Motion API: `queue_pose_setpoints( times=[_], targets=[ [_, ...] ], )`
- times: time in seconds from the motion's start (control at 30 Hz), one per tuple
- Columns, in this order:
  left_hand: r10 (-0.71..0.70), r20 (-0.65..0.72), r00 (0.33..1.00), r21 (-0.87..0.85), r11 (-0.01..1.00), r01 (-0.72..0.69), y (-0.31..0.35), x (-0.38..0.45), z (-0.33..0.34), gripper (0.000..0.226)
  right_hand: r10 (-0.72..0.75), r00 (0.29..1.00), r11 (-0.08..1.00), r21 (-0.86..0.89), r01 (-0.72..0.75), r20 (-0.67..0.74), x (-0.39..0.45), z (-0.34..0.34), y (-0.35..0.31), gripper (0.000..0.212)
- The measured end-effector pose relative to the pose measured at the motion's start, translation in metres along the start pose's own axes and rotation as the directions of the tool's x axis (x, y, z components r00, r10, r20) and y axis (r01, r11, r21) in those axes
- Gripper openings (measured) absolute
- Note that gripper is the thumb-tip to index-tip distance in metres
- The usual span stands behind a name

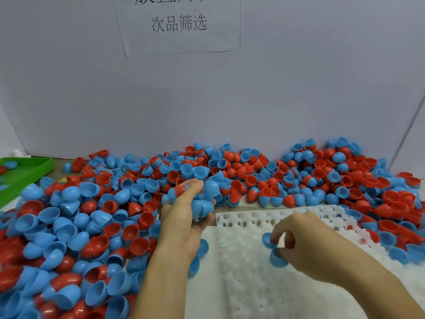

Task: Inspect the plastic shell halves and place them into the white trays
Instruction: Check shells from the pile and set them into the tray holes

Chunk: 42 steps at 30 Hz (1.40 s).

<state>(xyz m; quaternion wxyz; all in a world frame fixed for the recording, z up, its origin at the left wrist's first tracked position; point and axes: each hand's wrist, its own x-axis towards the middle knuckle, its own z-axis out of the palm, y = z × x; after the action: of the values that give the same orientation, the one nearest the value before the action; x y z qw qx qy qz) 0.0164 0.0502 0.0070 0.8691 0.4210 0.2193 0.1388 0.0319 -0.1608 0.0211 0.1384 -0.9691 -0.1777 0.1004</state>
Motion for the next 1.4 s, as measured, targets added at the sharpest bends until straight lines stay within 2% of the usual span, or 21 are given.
queue_pose_setpoints(
  times=[0.13,0.2,0.27,0.43,0.6,0.7,0.77,0.83,0.9,1.0,1.1,1.17,1.3,1.33,1.4],
  targets=[
    [-0.013,-0.015,1.000,-0.013,1.000,0.013,0.000,0.002,-0.002,0.018,-0.106,0.984,0.994,0.024,0.111,-0.146,0.025,-0.011,-0.017,0.014],
    [-0.024,-0.021,0.999,-0.014,1.000,0.024,-0.002,0.003,-0.002,0.024,-0.155,0.973,0.986,0.035,0.163,-0.172,0.044,-0.010,-0.031,0.017],
    [-0.031,-0.019,0.999,-0.018,0.999,0.030,-0.003,0.003,-0.003,0.022,-0.177,0.973,0.982,0.039,0.185,-0.147,0.062,-0.002,-0.044,0.021],
    [-0.032,0.000,0.999,-0.047,0.998,0.032,-0.003,0.005,-0.004,0.020,-0.191,0.981,0.977,-0.102,0.186,-0.037,0.083,0.018,-0.057,0.024],
    [-0.048,0.008,0.999,-0.062,0.997,0.049,-0.005,0.007,-0.004,0.030,-0.203,0.979,0.969,-0.148,0.197,-0.025,0.081,0.011,-0.057,0.031],
    [-0.048,0.043,0.998,-0.057,0.997,0.051,-0.006,0.006,-0.003,0.033,-0.215,0.970,0.977,-0.024,0.214,-0.111,0.074,0.007,-0.050,0.035],
    [-0.055,0.062,0.997,-0.049,0.997,0.058,-0.007,0.005,-0.001,0.036,-0.206,0.947,0.946,0.197,0.257,-0.248,0.067,0.006,-0.046,0.028],
    [-0.057,0.090,0.994,-0.039,0.997,0.060,-0.008,0.003,0.001,0.033,-0.189,0.920,0.843,0.424,0.331,-0.342,0.059,0.008,-0.043,0.020],
    [-0.046,0.130,0.991,-0.003,0.999,0.047,-0.010,0.003,0.003,0.026,-0.207,0.910,0.736,0.556,0.387,-0.359,0.053,0.012,-0.043,0.017],
    [-0.050,0.195,0.980,0.072,0.997,0.037,-0.013,0.001,0.005,0.018,-0.205,0.897,0.668,0.614,0.421,-0.392,0.053,0.019,-0.046,0.011],
    [-0.054,0.209,0.976,0.097,0.995,0.035,-0.016,0.000,0.006,0.015,-0.076,0.885,0.586,0.698,0.412,-0.459,0.055,0.018,-0.046,0.010],
    [-0.036,0.218,0.975,0.119,0.993,0.010,-0.017,0.001,0.005,0.016,-0.032,0.893,0.542,0.743,0.392,-0.448,0.055,0.016,-0.044,0.014],
    [-0.045,0.268,0.962,0.156,0.988,0.002,-0.017,-0.001,0.007,0.011,-0.022,0.904,0.584,0.728,0.359,-0.428,0.053,0.017,-0.044,0.022],
    [-0.063,0.270,0.961,0.154,0.988,0.021,-0.017,-0.001,0.008,0.016,-0.037,0.908,0.576,0.733,0.361,-0.418,0.053,0.016,-0.044,0.020],
    [-0.096,0.264,0.960,0.089,0.993,0.075,-0.016,-0.002,0.009,0.010,-0.109,0.921,0.559,0.743,0.368,-0.374,0.052,0.014,-0.042,0.017]
  ],
)
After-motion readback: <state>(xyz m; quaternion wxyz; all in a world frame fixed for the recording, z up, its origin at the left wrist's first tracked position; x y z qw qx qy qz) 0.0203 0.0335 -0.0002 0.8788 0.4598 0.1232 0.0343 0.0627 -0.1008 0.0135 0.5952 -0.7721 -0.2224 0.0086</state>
